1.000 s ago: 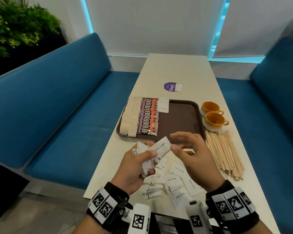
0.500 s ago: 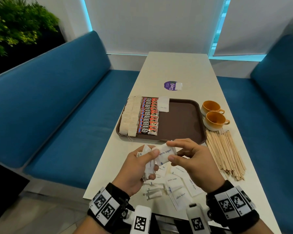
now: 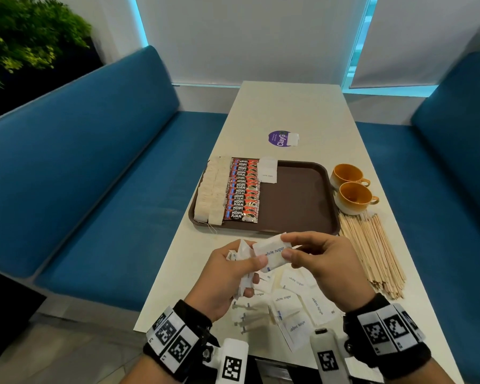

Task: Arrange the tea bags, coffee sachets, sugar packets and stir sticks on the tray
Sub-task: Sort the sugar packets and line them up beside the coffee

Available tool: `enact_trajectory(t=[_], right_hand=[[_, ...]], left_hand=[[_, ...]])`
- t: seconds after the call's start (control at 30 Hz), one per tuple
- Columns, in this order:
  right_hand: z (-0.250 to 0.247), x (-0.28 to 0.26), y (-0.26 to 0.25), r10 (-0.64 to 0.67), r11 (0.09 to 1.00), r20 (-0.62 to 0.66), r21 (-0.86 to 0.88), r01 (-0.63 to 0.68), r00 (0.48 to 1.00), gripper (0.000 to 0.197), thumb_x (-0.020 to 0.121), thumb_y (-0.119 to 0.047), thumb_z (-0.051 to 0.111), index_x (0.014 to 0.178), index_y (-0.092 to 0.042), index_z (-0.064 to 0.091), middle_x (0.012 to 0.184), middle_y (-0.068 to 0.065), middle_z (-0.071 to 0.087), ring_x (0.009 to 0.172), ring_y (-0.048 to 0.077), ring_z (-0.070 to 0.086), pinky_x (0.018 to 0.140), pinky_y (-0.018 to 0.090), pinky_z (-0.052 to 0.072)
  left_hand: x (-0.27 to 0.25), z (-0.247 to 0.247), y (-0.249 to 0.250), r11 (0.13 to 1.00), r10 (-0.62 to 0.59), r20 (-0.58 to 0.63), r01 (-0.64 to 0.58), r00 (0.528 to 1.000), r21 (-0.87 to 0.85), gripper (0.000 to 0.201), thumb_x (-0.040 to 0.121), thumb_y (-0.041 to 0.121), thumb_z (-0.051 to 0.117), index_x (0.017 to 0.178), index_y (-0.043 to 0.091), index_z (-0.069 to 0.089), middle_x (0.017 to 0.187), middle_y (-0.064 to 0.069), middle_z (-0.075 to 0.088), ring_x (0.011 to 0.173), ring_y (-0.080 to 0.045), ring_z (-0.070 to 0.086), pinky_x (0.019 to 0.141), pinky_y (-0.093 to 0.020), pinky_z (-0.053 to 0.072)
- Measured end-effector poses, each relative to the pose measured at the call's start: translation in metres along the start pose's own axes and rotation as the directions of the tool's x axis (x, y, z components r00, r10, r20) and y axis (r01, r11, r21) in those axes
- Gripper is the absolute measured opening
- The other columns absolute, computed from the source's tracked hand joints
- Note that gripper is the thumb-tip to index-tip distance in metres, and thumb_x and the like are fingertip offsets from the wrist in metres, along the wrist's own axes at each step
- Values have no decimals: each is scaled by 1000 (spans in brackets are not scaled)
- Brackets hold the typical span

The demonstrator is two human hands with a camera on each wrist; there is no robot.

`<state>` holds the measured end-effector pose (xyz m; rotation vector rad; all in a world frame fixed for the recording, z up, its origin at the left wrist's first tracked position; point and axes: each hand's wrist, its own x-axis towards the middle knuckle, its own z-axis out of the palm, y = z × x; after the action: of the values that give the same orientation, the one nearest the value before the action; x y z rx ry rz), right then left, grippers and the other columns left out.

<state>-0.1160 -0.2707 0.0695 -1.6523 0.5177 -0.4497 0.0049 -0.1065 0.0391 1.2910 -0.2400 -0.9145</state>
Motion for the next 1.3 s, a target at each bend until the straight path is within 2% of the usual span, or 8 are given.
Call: enact_trajectory(t=[0.17,0.3,0.57,0.73,0.83,0.93,1.17,1.3], right_hand=[[0,4,-1,2,996,33,-84,1,999,24,79,-10,84,98,-24,81,78,-1,77,64,24,65,64,28,59],[2,10,0,30,996,51,-86,-25,998,24,79,-10,85,99,-22,81,78,1,77,61,16,64,62,26,58],[10,34,0,87,996,116,11,-89,989,24,77,0,84,99,-9,81,84,17,75,70,22,71,69,27,61],[7,69,5,71,997,78,-7,-71,994,26,78,6,81,100,-8,80,80,8,76,74,23,74,70,29,63],[1,103,7,81,996,66,34,-83,995,28,78,11,79,102,-4,77,87,12,78,77,19,75,72,26,61],[-3,149,13,95,995,18,35,-95,995,28,78,12,78,102,-2,76,88,15,77,74,21,74,72,28,63],[-1,253,55,251,966,-143,-19,-256,957,27,78,11,80,89,-13,77,97,17,75,82,32,76,72,32,64],[7,284,73,295,940,-184,-118,-319,937,26,79,10,79,87,-15,77,96,14,76,83,29,76,78,38,65]], left_hand=[[6,-2,-3,995,13,-18,-11,1000,98,7,94,14,71,99,12,68,83,-14,67,64,-27,57,47,-28,41],[11,-4,-3,992,36,-40,-31,999,118,9,95,15,70,101,10,66,79,-13,65,63,-27,55,48,-28,40],[25,-9,8,994,61,-97,-52,993,93,6,93,21,74,96,17,70,78,-11,62,64,-24,53,47,-28,40],[34,-14,16,999,-27,-114,23,993,-30,27,85,29,77,101,11,64,81,-9,55,64,-24,51,48,-27,36],[40,-18,21,954,-143,-29,130,989,-271,28,81,18,80,104,16,64,86,-9,60,67,-24,54,49,-28,40],[48,-22,24,879,-168,45,170,985,-445,48,72,1,75,116,16,65,98,-15,63,72,-25,57,56,-30,47],[62,-32,23,888,-147,51,154,988,-433,58,67,-8,65,123,8,66,116,-22,70,83,-30,66,67,-39,59],[65,-34,20,873,-184,44,184,982,-452,54,70,-9,60,121,7,68,106,-24,71,76,-33,65,64,-41,59]])
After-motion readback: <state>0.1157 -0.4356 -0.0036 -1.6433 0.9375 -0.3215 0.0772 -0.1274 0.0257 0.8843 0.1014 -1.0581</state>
